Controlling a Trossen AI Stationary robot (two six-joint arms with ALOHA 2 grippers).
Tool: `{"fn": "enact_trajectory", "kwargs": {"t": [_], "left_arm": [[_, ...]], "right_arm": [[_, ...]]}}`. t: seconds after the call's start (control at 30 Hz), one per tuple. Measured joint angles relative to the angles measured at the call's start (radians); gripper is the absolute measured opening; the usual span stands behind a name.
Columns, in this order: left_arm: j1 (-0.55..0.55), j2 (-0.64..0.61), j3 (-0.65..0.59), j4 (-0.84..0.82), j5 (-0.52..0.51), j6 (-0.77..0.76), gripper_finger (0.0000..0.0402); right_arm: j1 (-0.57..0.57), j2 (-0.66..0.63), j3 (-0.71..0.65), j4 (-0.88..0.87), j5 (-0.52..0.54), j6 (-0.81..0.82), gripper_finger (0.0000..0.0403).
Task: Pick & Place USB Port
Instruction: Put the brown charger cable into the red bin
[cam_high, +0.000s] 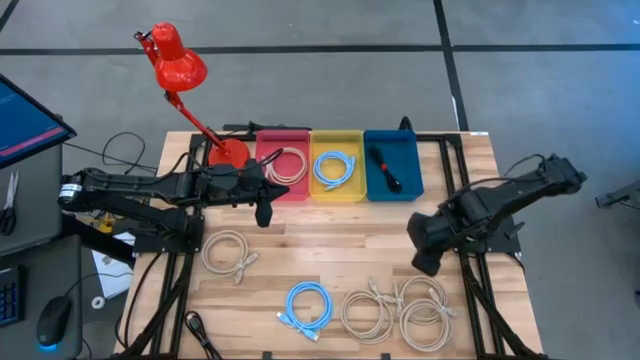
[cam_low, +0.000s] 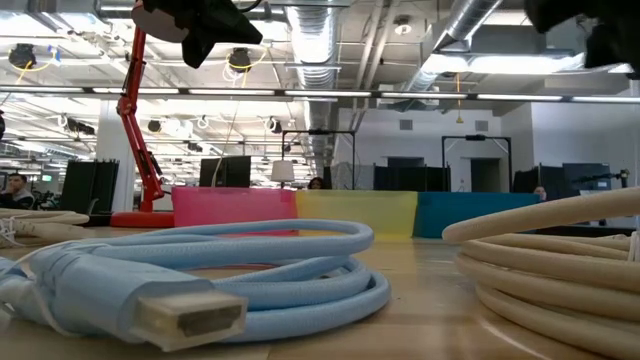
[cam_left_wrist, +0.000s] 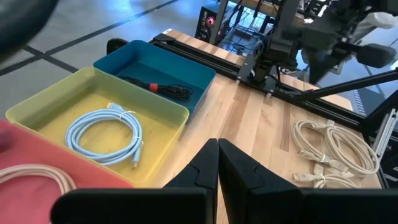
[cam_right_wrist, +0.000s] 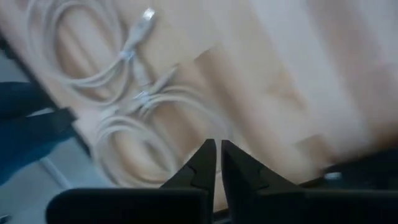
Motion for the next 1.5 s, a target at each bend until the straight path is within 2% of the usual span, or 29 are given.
{"fn": "enact_trajectory", "kwargs": {"t": [0.23,0.33,0.47,0.6,0.77,0.9,1.03,1.23,1.5], "left_arm": [[0.0,0.0,0.0,0.0,0.0,0.0,0.001],[0.0,0.0,0.0,0.0,0.0,0.0,0.001],[0.0,0.0,0.0,0.0,0.0,0.0,0.001],[0.0,0.0,0.0,0.0,0.0,0.0,0.001],[0.0,0.0,0.0,0.0,0.0,0.0,0.001],[0.0,0.0,0.0,0.0,0.0,0.0,0.001],[0.0,0.0,0.0,0.0,0.0,0.0,0.001],[0.0,0.0,0.0,0.0,0.0,0.0,0.001],[0.0,0.0,0.0,0.0,0.0,0.0,0.001]], "right_arm": [[0.121,-0.041,-0.095,0.139,-0.052,0.164,0.0006],[0.162,-0.024,-0.112,0.182,-0.115,0.18,0.0011],[0.219,0.021,-0.122,0.213,-0.154,0.195,0.0033],[0.266,0.085,-0.123,0.257,-0.168,0.196,0.0074],[0.31,0.171,-0.123,0.348,-0.169,0.196,0.0124],[0.342,0.235,-0.122,0.418,-0.169,0.196,0.0146],[0.365,0.302,-0.122,0.418,-0.165,0.196,0.0155],[0.377,0.398,-0.122,0.415,-0.089,0.196,0.0157],[0.376,0.499,-0.123,0.459,-0.089,0.188,0.0159]]}}
